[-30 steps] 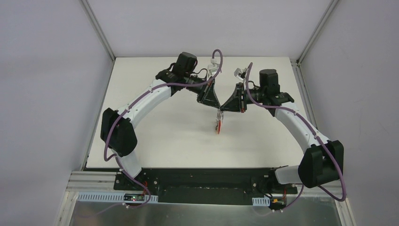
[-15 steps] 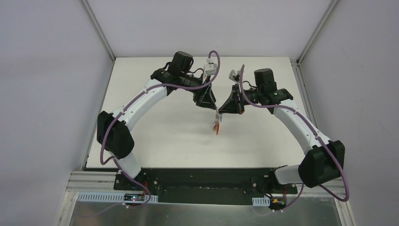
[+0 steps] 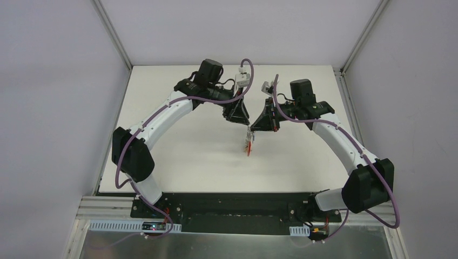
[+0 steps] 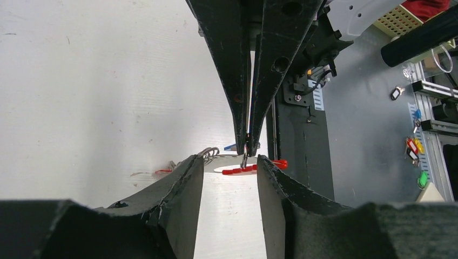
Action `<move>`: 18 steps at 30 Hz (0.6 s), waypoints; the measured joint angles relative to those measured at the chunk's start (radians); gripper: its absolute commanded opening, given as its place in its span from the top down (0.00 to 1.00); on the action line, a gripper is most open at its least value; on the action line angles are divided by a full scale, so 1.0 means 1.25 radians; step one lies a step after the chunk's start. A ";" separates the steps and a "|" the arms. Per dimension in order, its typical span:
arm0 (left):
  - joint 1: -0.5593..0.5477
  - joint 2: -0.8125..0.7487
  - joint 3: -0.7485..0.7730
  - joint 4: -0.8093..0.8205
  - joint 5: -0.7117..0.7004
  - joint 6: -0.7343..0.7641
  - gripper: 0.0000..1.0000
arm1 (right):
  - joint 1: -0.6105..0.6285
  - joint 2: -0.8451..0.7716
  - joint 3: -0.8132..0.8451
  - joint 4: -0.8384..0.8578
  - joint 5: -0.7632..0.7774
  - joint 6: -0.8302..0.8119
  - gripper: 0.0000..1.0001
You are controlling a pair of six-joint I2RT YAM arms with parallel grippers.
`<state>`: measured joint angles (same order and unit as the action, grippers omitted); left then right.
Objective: Put the keys on the keyring
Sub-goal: Insert the key onto the keyring.
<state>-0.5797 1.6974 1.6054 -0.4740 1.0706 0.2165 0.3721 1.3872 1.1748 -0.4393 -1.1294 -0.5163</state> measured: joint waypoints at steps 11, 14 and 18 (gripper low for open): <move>-0.019 0.018 0.000 0.005 0.003 -0.010 0.71 | 0.000 0.001 0.000 0.009 0.000 0.013 1.00; -0.019 0.020 0.000 0.006 0.005 -0.014 0.79 | 0.000 0.001 0.000 0.013 0.000 0.016 1.00; -0.019 0.023 0.000 0.009 0.019 -0.019 1.00 | 0.000 0.001 0.000 0.020 0.005 0.021 1.00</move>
<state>-0.6033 1.7264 1.6054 -0.4633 1.0939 0.1925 0.3721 1.3888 1.1748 -0.4145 -1.1225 -0.4896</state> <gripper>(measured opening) 0.137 0.012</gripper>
